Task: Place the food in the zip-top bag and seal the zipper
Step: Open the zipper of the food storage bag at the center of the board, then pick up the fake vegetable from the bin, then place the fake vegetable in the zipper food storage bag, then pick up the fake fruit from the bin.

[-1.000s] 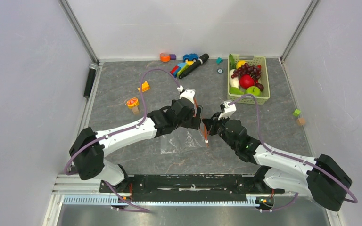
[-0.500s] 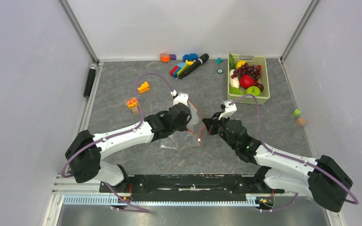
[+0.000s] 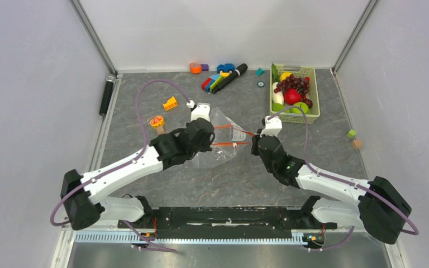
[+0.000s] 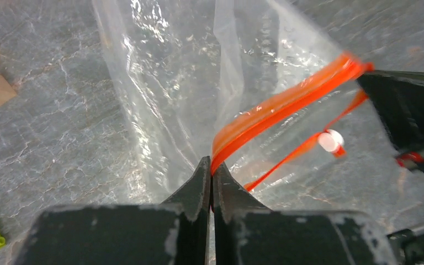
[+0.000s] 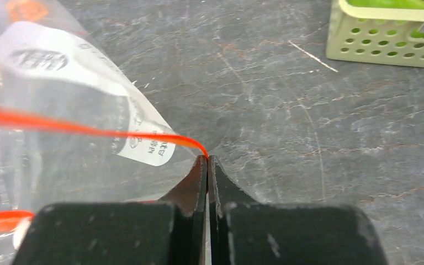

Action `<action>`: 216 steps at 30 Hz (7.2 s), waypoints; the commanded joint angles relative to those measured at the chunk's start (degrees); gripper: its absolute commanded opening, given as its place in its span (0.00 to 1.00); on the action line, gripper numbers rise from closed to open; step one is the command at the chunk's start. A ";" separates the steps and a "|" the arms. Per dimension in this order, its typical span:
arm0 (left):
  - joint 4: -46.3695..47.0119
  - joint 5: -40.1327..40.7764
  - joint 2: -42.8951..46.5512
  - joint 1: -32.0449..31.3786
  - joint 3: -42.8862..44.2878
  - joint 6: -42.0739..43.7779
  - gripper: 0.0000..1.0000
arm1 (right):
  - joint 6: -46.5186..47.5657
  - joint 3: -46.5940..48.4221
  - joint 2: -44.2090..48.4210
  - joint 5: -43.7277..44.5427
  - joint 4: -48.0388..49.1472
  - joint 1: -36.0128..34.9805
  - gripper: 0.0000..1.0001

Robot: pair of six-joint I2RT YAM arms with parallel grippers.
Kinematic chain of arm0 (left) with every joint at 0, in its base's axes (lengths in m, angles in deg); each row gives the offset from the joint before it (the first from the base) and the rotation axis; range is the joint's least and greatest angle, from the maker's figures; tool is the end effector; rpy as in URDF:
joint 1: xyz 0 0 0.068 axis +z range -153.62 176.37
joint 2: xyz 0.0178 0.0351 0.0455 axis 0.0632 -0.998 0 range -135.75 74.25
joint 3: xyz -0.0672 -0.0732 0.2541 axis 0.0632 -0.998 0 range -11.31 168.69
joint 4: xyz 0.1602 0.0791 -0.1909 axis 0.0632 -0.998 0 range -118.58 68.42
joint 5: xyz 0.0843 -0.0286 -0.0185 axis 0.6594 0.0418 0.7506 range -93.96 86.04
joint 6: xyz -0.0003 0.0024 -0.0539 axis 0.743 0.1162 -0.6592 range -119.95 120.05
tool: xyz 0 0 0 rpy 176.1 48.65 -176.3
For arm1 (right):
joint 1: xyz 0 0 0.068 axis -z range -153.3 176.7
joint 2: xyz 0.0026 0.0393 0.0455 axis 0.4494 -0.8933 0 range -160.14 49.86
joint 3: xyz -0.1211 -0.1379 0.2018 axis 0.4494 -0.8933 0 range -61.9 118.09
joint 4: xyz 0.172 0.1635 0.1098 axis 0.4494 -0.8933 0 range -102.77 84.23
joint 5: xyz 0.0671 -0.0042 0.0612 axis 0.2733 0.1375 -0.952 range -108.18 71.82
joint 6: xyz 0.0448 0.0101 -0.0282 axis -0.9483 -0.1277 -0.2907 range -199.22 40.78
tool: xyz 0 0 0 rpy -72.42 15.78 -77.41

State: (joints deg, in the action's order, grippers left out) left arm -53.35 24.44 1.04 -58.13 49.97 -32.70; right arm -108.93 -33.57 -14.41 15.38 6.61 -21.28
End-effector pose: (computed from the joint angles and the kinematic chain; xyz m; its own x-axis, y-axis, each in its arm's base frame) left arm 0.1717 -0.2116 0.3015 -0.6168 0.0453 -0.7858 0.2174 0.9693 -0.1148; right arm 0.1712 0.1607 0.2147 -0.3711 0.2052 -0.9056 -0.1105 0.9586 0.2625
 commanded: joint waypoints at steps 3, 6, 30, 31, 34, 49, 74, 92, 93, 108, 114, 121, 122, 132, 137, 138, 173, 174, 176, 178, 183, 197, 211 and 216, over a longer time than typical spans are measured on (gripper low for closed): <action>-4.40 2.95 11.03 0.18 0.52 1.37 0.02 | 0.51 2.69 -4.10 6.55 -7.95 4.39 0.00; -2.68 3.71 13.97 0.18 -1.30 1.29 0.02 | 0.61 3.19 -5.99 3.36 -7.92 5.50 0.00; -2.40 14.25 5.29 0.37 -3.01 -5.05 0.02 | 19.98 17.69 -1.67 -25.13 -3.11 11.82 0.98; -2.45 13.83 5.02 0.37 -3.08 -5.28 0.02 | 19.36 18.83 -2.63 -24.67 -4.86 14.01 0.98; -2.50 13.18 3.83 0.36 -3.14 -4.96 0.02 | 17.68 22.24 -7.57 -29.34 -8.33 22.78 0.98; -3.34 10.89 2.06 0.36 -3.45 -6.01 0.02 | 22.94 47.03 -38.85 -18.55 -21.47 40.21 0.98; -3.32 9.47 -0.23 0.36 -2.96 -5.22 0.02 | 26.42 58.13 -55.13 -19.34 -18.28 44.34 0.97; -2.49 8.28 0.41 0.36 -3.40 -4.68 0.02 | 29.26 49.12 -42.09 -19.25 -13.49 44.30 0.57; -2.22 7.93 0.52 0.36 -3.51 -4.52 0.02 | 29.21 47.77 -39.98 -19.08 -12.82 44.32 0.57; -1.65 7.61 0.30 0.36 -3.80 -4.91 0.02 | 24.17 24.58 -11.03 -38.33 -4.47 41.51 0.54; -1.72 7.63 0.33 0.36 -3.88 -5.03 0.02 | 20.68 12.14 -0.94 -57.87 6.16 31.51 0.51; -1.62 6.85 0.04 0.35 -3.71 -4.96 0.02 | 21.17 1.35 2.82 -79.32 22.17 17.55 0.51; -1.63 6.71 0.08 0.36 -3.71 -4.95 0.02 | 22.06 0.18 2.86 -81.45 24.12 15.82 0.51; -0.40 3.11 0.41 0.36 -4.09 -3.98 0.02 | 27.91 3.67 -7.37 -78.69 23.88 5.54 0.47; 2.93 -2.60 2.43 0.36 -5.72 -2.25 0.02 | 24.61 6.06 -11.76 -69.35 23.23 5.49 0.44; 3.77 -3.62 3.06 0.36 -6.17 -1.82 0.02 | 23.68 6.24 -11.94 -66.54 23.21 5.51 0.44; 11.21 -12.20 13.19 0.44 -11.87 -3.08 0.02 | 18.83 15.78 -8.62 -45.42 3.13 1.73 0.98; 10.95 -11.48 13.74 0.49 -12.01 -3.50 0.02 | 19.12 16.10 -8.41 -46.74 3.16 1.67 0.98; 10.43 -9.69 15.02 0.45 -12.23 -4.27 0.02 | 19.20 16.29 -7.90 -49.33 3.81 1.67 0.98; 10.07 -8.06 16.46 0.58 -12.69 -4.91 0.02 | 19.32 16.52 -7.48 -51.24 4.30 1.67 0.98; 8.52 -3.37 19.91 0.71 -12.96 -5.91 0.02 | 22.67 18.30 -4.83 -52.40 1.75 1.74 0.98; 1.52 11.14 23.83 0.76 -8.04 -14.29 0.06 | 20.57 26.81 -0.15 -22.64 -16.70 15.92 0.98; -12.09 8.20 13.00 0.81 7.11 -17.73 0.06 | 22.92 56.20 -34.32 -19.06 -31.03 35.49 0.98; -11.57 5.62 11.57 0.80 7.81 -16.79 0.06 | 16.10 64.38 -42.90 -13.92 -31.94 38.71 0.98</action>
State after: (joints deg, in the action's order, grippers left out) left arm -63.69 31.48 13.02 -57.58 55.17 -47.72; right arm -88.28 25.75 -54.32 -3.27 -25.30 15.52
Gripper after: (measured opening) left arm 0.056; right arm 0.979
